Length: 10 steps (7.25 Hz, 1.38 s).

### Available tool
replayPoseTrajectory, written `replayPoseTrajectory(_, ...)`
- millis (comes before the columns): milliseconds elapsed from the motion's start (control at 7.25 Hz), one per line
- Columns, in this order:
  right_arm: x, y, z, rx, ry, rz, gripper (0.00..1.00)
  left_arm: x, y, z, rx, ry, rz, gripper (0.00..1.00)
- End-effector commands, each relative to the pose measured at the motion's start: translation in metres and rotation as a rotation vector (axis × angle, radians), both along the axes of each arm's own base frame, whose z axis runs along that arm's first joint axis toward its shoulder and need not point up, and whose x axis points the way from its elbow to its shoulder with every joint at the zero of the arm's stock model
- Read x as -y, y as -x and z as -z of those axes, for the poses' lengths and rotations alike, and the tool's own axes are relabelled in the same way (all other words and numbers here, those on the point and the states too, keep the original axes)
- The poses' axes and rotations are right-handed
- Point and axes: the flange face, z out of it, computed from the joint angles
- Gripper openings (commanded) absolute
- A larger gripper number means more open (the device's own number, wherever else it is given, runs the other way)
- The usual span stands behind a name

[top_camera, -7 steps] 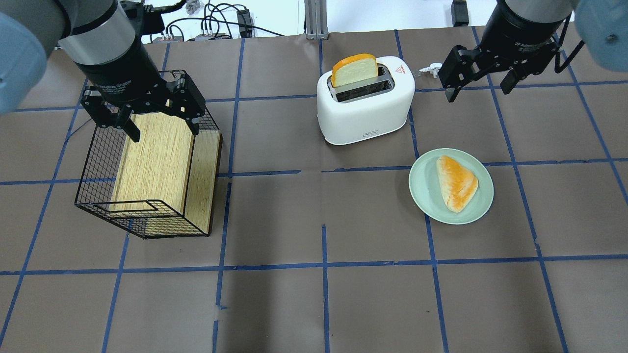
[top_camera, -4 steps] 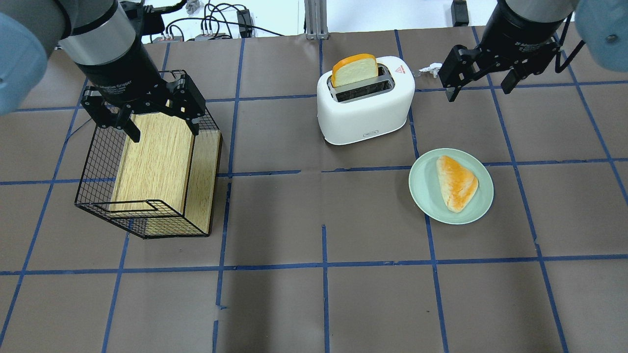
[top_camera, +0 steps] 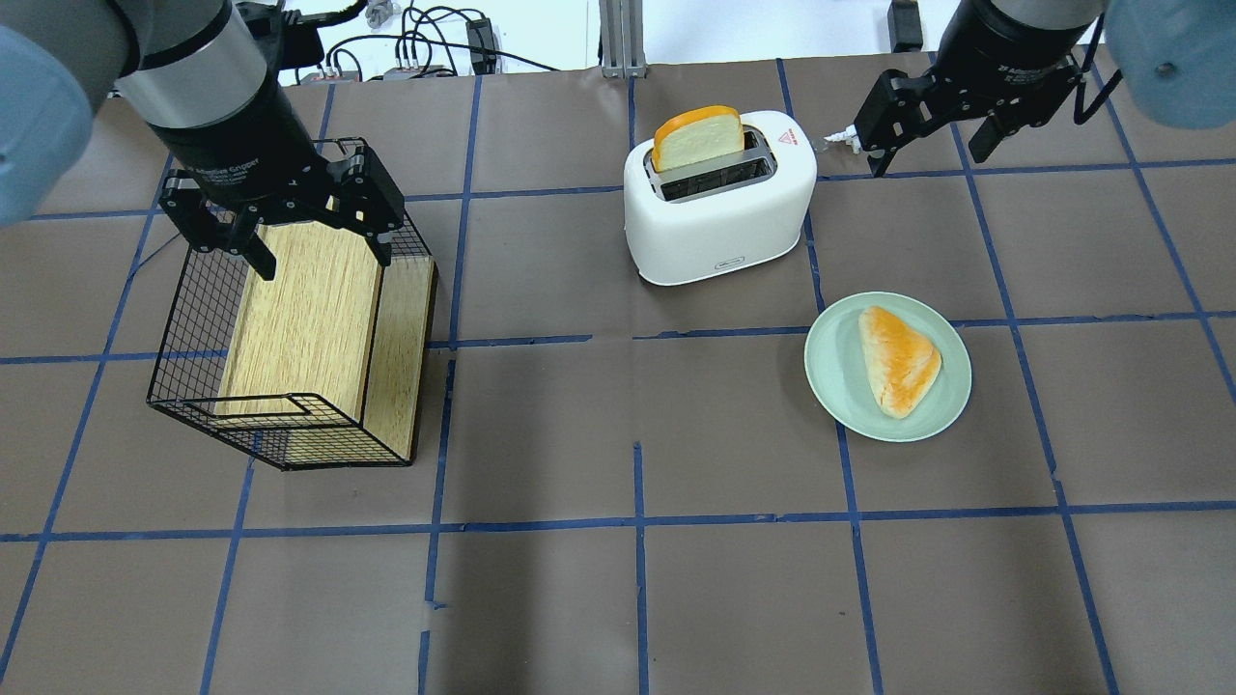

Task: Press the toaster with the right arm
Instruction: 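Move the right gripper over the white toaster's lever side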

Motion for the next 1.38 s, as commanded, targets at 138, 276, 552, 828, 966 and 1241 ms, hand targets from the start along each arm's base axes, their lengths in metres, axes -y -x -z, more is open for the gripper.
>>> replayPoseTrajectory(138, 0.048, 0.048, 0.019, 0.156, 0.039, -0.015, 0.03, 0.0, 0.0, 0.0, 0.0, -0.001, 0.0, 1.0)
replayPoseTrajectory(276, 0.072, 0.057, 0.048, 0.222, 0.037, -0.03, 0.03, 0.0, 0.0, 0.0, 0.0, -0.001, 0.0, 1.0)
replayPoseTrajectory(552, 0.103, 0.058, 0.085, 0.262, 0.071, -0.057, 0.03, 0.0, 0.0, 0.0, 0.0, 0.001, 0.0, 1.0)
replayPoseTrajectory(828, 0.13, 0.06, 0.111, 0.276, 0.086, -0.062, 0.03, 0.0, 0.0, 0.0, 0.0, -0.001, 0.0, 1.0)
replayPoseTrajectory(966, 0.143, 0.056, 0.128, 0.287, 0.067, -0.067, 0.03, 0.0, 0.0, 0.0, 0.0, -0.001, 0.0, 1.0)
replayPoseTrajectory(1241, 0.163, 0.058, 0.156, 0.313, 0.038, -0.062, 0.04, 0.0, 0.0, 0.0, 0.0, 0.001, 0.0, 1.0)
